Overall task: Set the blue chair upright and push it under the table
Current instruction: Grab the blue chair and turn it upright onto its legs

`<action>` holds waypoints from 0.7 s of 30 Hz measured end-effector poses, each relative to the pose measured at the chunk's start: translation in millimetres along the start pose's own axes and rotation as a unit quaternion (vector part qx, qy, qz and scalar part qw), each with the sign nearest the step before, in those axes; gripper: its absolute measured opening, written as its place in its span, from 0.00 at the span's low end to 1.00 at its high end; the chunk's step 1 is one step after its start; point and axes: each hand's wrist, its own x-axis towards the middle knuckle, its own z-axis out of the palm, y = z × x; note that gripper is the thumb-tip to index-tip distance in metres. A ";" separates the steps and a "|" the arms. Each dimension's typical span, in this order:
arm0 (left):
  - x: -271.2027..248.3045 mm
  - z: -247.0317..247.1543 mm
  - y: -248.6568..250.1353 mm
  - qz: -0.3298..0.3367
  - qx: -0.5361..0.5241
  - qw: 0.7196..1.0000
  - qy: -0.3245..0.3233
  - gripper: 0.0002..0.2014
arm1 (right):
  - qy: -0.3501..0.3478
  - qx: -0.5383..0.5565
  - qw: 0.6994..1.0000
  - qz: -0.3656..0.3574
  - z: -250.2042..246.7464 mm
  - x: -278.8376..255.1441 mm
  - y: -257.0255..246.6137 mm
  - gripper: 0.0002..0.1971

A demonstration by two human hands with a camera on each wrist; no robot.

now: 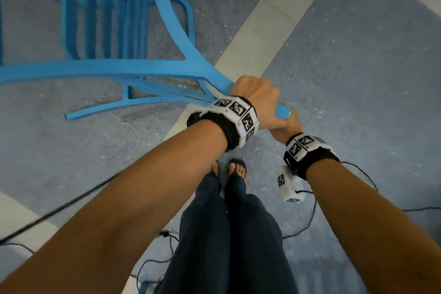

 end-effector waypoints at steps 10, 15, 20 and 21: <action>-102.0 -175.2 -14.4 -0.103 -0.083 0.969 0.208 0.23 | 0.079 0.052 0.950 -0.299 -85.2 -92.3 -158.0 0.03; -178.7 -254.2 -21.8 -0.157 -0.138 0.902 0.377 0.29 | 0.094 0.077 0.968 -0.220 -109.6 -119.7 -175.3 0.21; -229.2 -266.4 -26.5 -0.170 -0.188 0.858 0.447 0.28 | 0.079 -0.060 0.974 -0.203 -130.5 -130.1 -174.4 0.28; -239.5 -263.1 -27.8 -0.159 -0.208 0.851 0.456 0.27 | 0.071 -0.079 0.973 -0.207 -131.2 -136.9 -179.5 0.24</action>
